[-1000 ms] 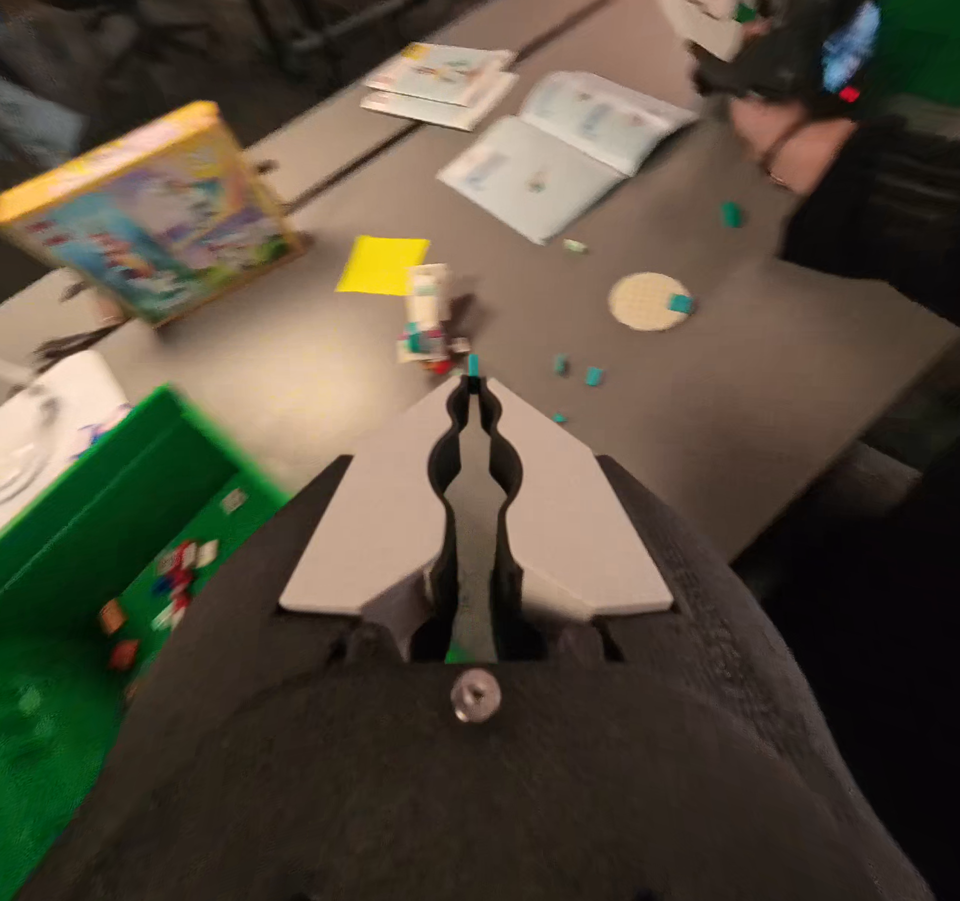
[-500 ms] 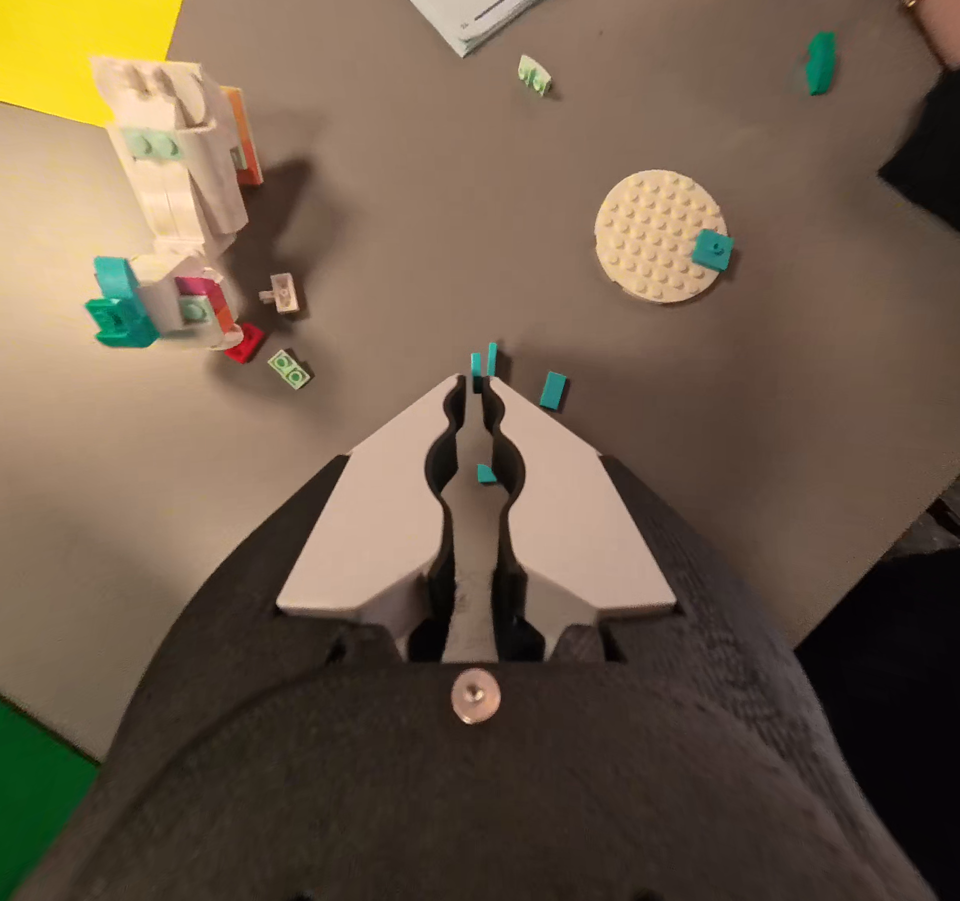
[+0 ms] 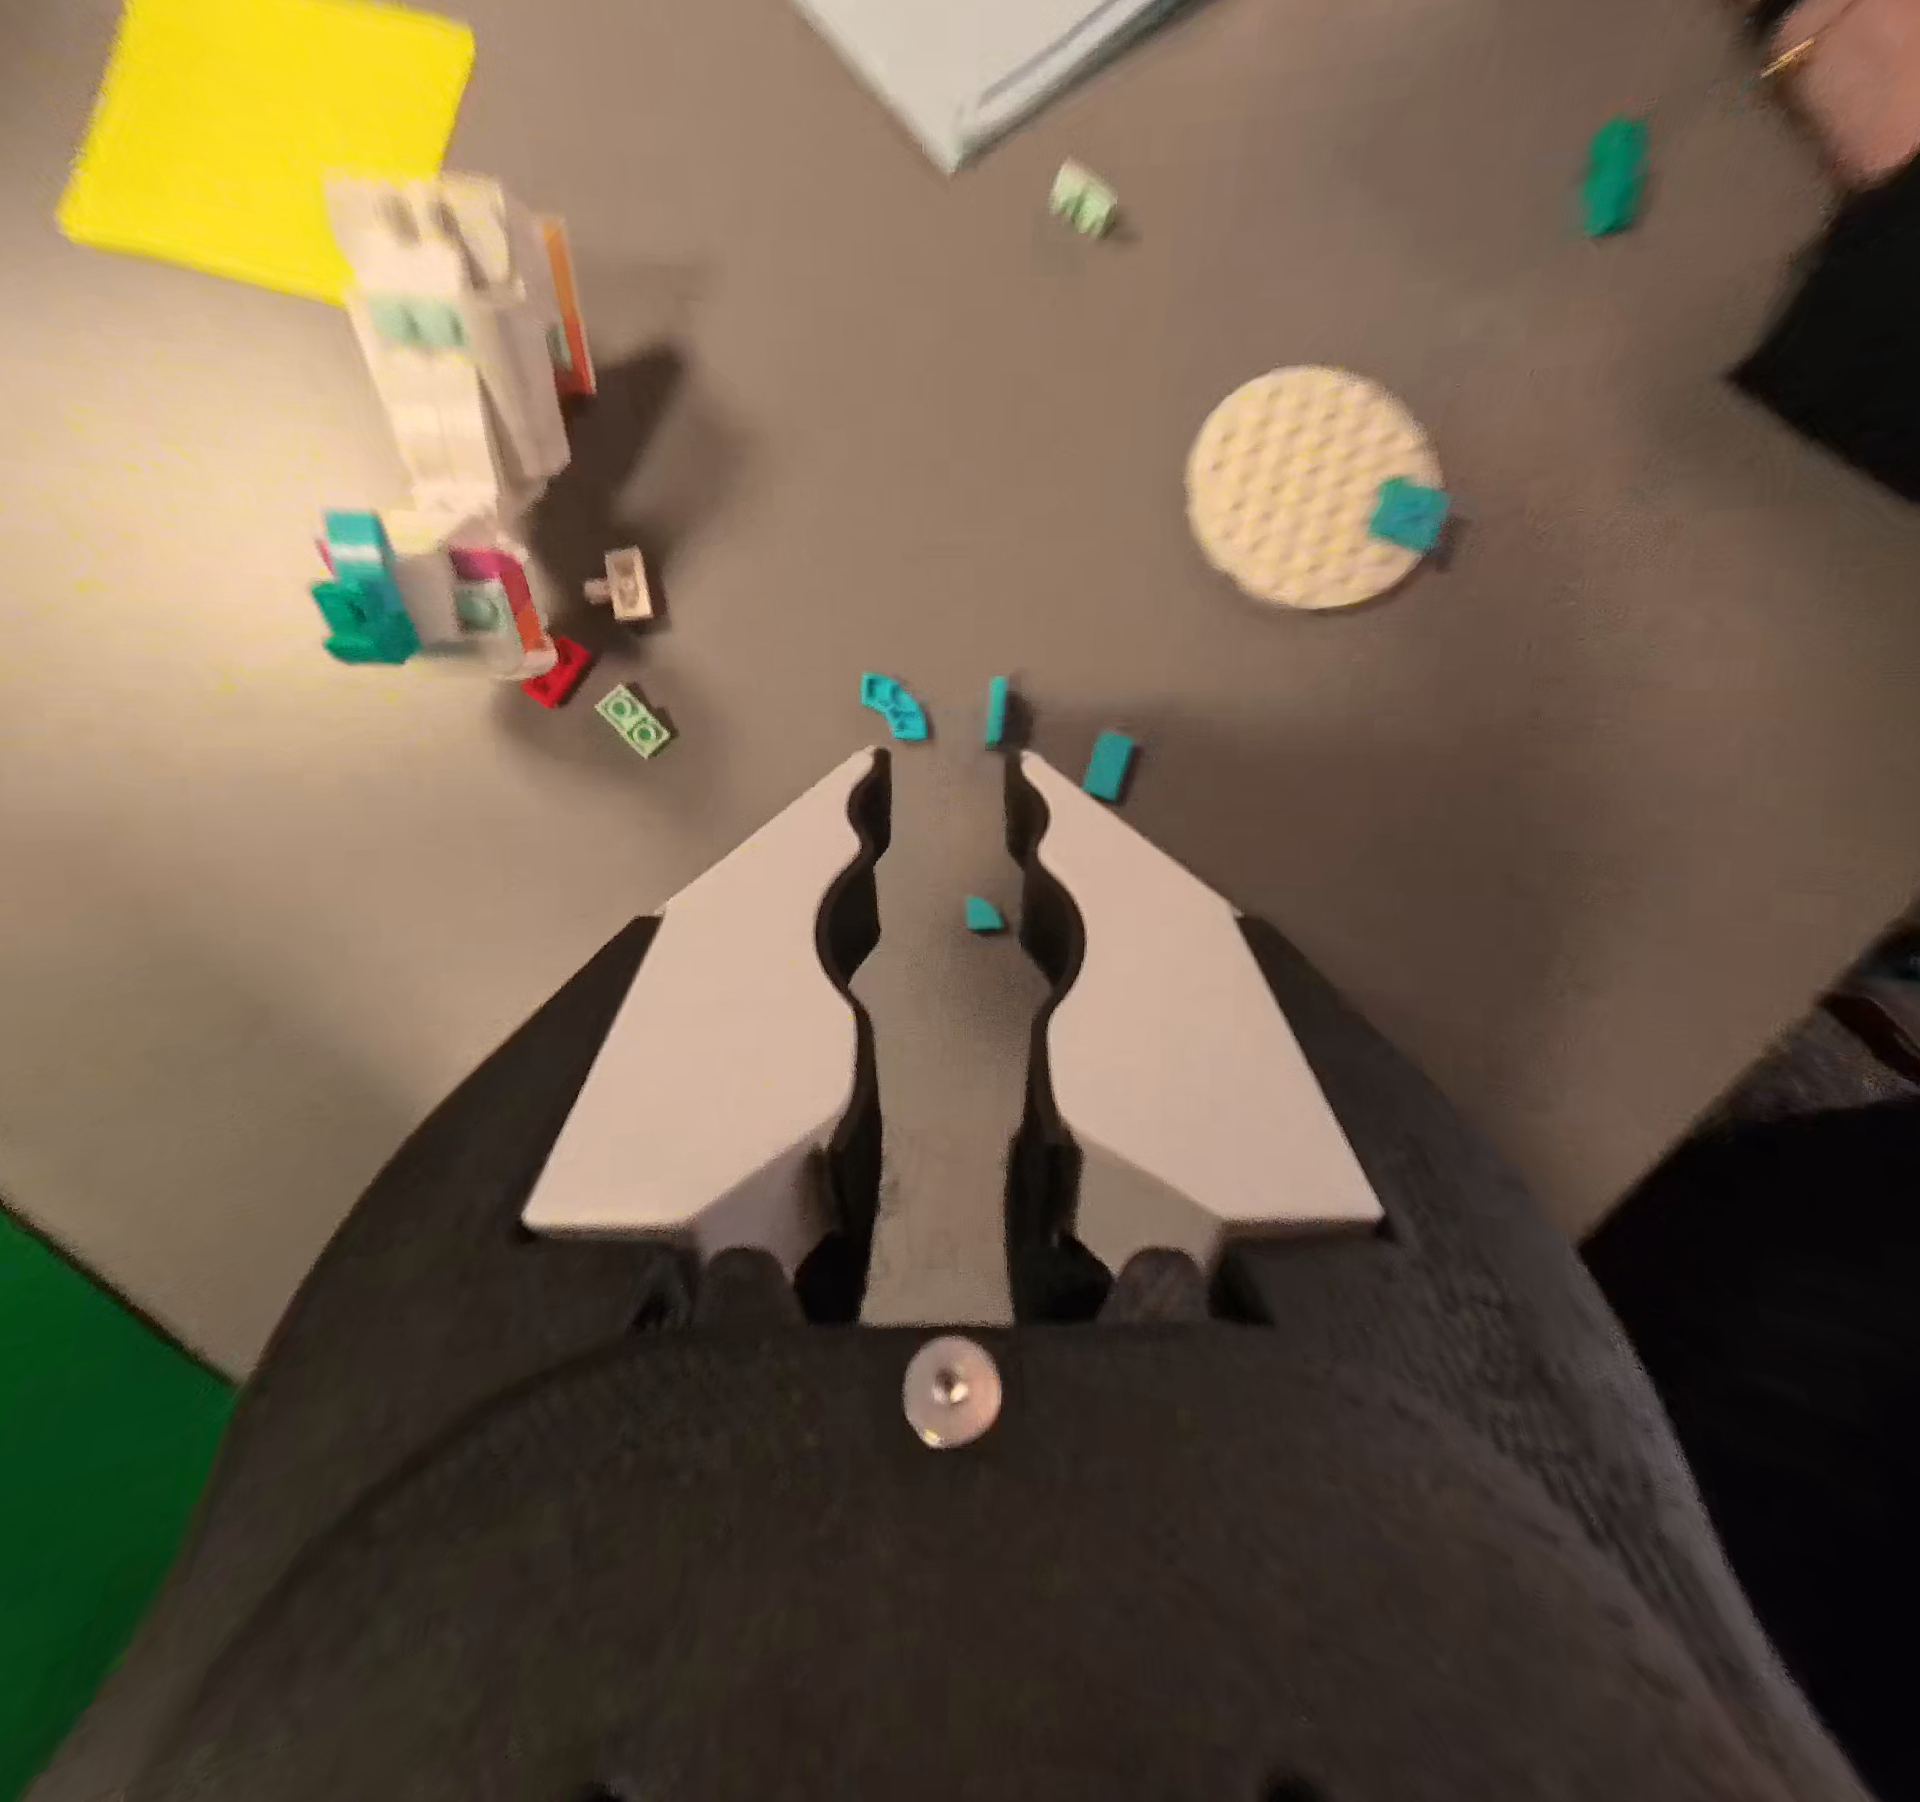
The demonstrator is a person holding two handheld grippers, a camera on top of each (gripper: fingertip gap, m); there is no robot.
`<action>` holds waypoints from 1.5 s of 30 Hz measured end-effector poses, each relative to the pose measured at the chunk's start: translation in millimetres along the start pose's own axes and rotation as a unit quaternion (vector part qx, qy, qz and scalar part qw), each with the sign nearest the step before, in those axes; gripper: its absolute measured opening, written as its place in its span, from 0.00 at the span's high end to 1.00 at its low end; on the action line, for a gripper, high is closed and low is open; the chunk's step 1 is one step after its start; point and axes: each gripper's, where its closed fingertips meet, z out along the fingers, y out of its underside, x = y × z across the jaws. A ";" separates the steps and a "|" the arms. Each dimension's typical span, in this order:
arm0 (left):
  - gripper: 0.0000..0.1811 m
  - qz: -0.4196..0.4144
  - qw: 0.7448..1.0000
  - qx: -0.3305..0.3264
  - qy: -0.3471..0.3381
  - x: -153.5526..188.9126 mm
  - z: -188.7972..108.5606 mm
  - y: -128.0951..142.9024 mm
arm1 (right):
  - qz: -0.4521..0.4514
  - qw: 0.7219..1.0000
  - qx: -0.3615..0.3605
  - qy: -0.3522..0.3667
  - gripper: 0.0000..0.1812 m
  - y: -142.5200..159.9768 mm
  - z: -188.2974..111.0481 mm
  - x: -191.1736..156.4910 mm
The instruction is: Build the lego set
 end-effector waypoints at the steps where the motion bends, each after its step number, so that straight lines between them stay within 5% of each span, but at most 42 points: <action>1: 0.89 0.013 1.000 0.022 0.003 6.6 -14.4 -6.7 | -0.001 1.000 0.000 0.000 0.78 -0.2 -1.0 0.4; 6: 0.89 0.058 0.990 0.115 -0.054 0.4 -111.9 -19.1 | -0.002 1.000 -0.004 0.002 0.78 1.5 -1.9 1.1; 10: 0.91 0.004 0.958 0.132 -0.253 -97.3 -210.0 3.5 | -0.013 1.000 -0.004 -0.002 0.78 0.7 -1.7 -1.6; 12: 0.91 -0.044 0.955 0.081 -0.281 -136.2 -233.0 31.7 | -0.019 1.000 -0.006 -0.002 0.78 1.2 -1.4 -2.6; 20: 0.92 -0.105 0.952 -0.215 -0.189 -195.8 -200.6 147.8 | -0.034 0.999 -0.008 -0.010 0.78 2.1 0.2 -7.1; 27: 0.91 0.092 0.896 -0.418 -0.115 -207.2 -173.9 204.7 | -0.043 0.999 -0.011 -0.016 0.78 3.1 1.6 -10.3; 30: 0.91 0.111 0.883 -0.452 -0.051 -197.6 -162.7 215.4 | -0.043 0.999 -0.011 -0.017 0.78 3.4 1.9 -10.6; 35: 0.91 0.097 0.922 -0.359 0.109 -142.7 -133.4 190.1 | -0.044 0.999 -0.013 -0.018 0.78 4.1 3.0 -11.4; 39: 0.93 0.108 0.918 -0.382 0.006 -177.9 -134.1 190.8 | -0.044 0.999 -0.012 -0.019 0.78 3.9 3.1 -12.0; 45: 0.95 0.115 0.846 -0.504 -0.131 -236.4 -163.2 216.3 | -0.043 0.999 -0.012 -0.023 0.78 3.9 3.9 -13.7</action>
